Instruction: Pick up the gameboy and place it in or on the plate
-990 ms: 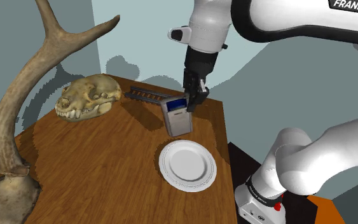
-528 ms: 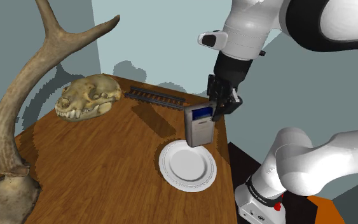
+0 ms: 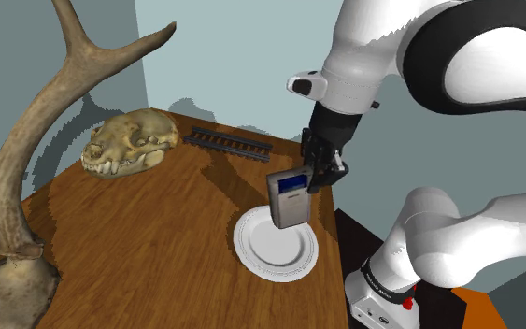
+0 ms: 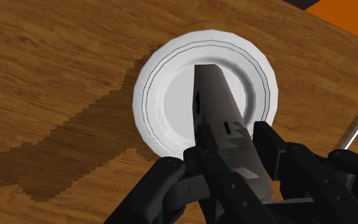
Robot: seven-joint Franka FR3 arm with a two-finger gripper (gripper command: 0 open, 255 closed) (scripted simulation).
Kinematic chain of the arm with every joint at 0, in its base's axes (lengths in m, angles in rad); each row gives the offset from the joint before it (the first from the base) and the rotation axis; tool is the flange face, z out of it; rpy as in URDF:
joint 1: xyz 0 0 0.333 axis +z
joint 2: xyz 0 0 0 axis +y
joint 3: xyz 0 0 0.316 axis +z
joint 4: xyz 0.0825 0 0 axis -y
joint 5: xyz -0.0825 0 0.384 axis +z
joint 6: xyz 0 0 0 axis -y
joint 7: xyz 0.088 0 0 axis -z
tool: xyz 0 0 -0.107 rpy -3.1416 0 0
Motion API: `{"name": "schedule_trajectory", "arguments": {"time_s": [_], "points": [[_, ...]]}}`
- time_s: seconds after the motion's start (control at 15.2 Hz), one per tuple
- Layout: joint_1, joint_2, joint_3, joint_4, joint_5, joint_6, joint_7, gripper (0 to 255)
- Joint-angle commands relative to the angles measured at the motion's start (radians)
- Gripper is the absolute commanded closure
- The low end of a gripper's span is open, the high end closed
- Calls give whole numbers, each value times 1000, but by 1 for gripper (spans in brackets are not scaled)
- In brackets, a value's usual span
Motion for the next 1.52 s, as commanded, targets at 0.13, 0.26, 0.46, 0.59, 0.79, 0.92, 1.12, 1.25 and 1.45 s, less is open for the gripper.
{"name": "schedule_trajectory", "arguments": {"time_s": [0.13, 0.26, 0.46, 0.59, 0.79, 0.92, 1.12, 1.25, 1.45], "points": [[4, -12, 7, -59, 8, 48, -2, 255], [6, -16, 11, -88, 11, 73, -3, 255], [9, -20, 17, -130, 17, 111, -5, 255], [11, -21, 21, -157, 22, 137, -6, 255], [13, -21, 24, -176, 24, 156, -6, 255], [13, -21, 24, -176, 24, 156, -6, 255], [14, -21, 23, -176, 24, 156, -6, 255], [14, -21, 23, -175, 24, 155, -5, 0], [14, -21, 24, -177, 25, 157, -5, 0]]}}
